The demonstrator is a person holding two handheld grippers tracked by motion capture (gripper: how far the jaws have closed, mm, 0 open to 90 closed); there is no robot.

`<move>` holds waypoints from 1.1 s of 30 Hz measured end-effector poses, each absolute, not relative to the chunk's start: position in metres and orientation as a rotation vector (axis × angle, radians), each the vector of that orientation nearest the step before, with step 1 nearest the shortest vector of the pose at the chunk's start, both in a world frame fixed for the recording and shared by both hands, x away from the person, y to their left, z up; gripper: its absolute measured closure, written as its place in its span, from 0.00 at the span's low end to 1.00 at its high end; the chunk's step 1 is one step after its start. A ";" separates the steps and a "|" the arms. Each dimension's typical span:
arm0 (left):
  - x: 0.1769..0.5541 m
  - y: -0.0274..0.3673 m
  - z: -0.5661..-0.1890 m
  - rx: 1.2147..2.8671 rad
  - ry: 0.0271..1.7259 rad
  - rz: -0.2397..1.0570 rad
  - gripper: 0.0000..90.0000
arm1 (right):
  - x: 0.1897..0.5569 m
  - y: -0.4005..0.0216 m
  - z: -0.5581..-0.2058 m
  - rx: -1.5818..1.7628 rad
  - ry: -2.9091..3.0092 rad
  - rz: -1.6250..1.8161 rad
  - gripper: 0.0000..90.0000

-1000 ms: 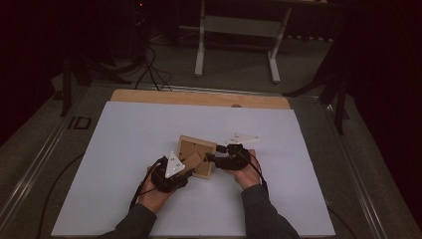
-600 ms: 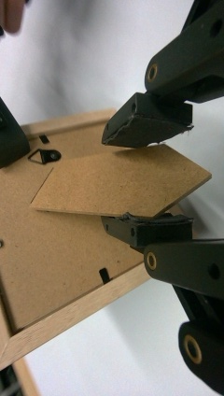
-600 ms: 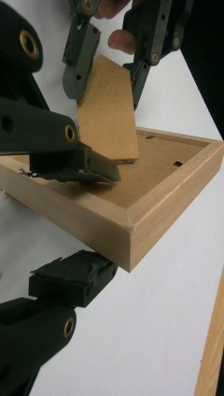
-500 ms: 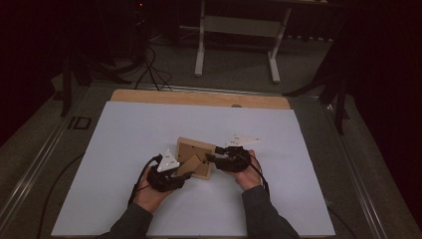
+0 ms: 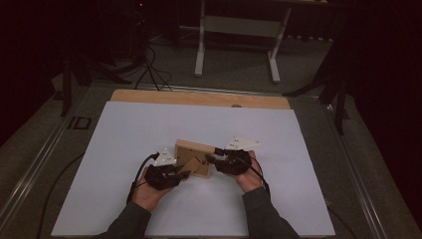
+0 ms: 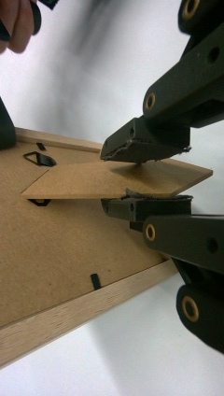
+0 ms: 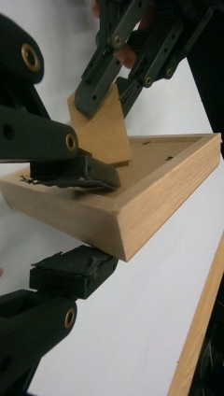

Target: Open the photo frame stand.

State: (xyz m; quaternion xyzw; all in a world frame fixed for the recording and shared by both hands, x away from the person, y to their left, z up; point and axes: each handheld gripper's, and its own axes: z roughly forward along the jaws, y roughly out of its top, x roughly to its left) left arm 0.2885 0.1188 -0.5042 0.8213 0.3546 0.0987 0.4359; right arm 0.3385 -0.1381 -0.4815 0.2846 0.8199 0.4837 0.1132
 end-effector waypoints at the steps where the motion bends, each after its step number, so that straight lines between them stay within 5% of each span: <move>1: 0.288 0.118 -0.504 2.046 0.885 0.254 0.82 | 0.338 -0.138 -0.481 0.832 2.403 1.421 0.65; 33: 0.299 0.109 -0.513 2.071 0.915 0.387 0.84 | 0.334 -0.130 -0.475 0.811 2.348 1.356 0.62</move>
